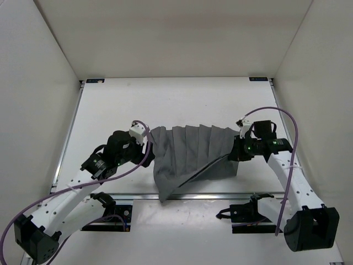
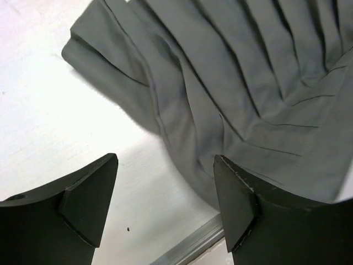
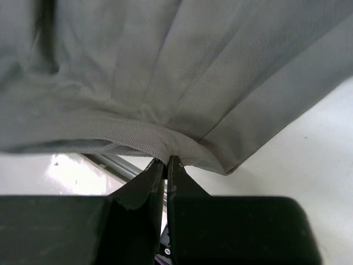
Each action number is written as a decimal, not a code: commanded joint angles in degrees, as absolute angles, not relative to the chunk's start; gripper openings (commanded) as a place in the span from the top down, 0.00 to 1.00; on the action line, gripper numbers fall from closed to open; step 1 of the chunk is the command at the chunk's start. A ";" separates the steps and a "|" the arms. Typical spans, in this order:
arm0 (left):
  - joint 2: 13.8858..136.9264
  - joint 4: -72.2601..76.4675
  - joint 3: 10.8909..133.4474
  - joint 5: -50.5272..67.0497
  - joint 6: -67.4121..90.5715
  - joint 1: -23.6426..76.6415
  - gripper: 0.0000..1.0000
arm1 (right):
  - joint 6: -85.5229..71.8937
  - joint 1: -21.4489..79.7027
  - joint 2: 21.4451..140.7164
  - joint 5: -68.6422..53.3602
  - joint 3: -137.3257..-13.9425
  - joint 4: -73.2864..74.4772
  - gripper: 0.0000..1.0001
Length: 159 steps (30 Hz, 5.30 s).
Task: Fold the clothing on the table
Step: Fold the skirt
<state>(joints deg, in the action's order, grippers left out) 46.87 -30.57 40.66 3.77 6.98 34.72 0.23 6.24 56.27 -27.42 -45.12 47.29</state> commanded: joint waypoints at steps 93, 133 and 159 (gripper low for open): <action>76.91 -4.65 39.19 -2.48 -7.30 43.34 0.15 | -23.56 -2.29 93.78 -46.94 -62.57 16.87 1.00; 86.49 -21.97 53.26 -6.68 -6.06 39.73 0.21 | -12.13 6.68 76.91 -35.51 -47.02 27.86 1.00; 89.29 -29.97 49.66 -1.42 -4.92 39.29 0.31 | -9.84 1.85 74.36 -35.60 -45.79 29.27 1.00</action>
<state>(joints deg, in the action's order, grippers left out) 89.62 -29.19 49.45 -4.32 -5.10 39.68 -10.68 2.50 75.88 -35.46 -45.78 29.82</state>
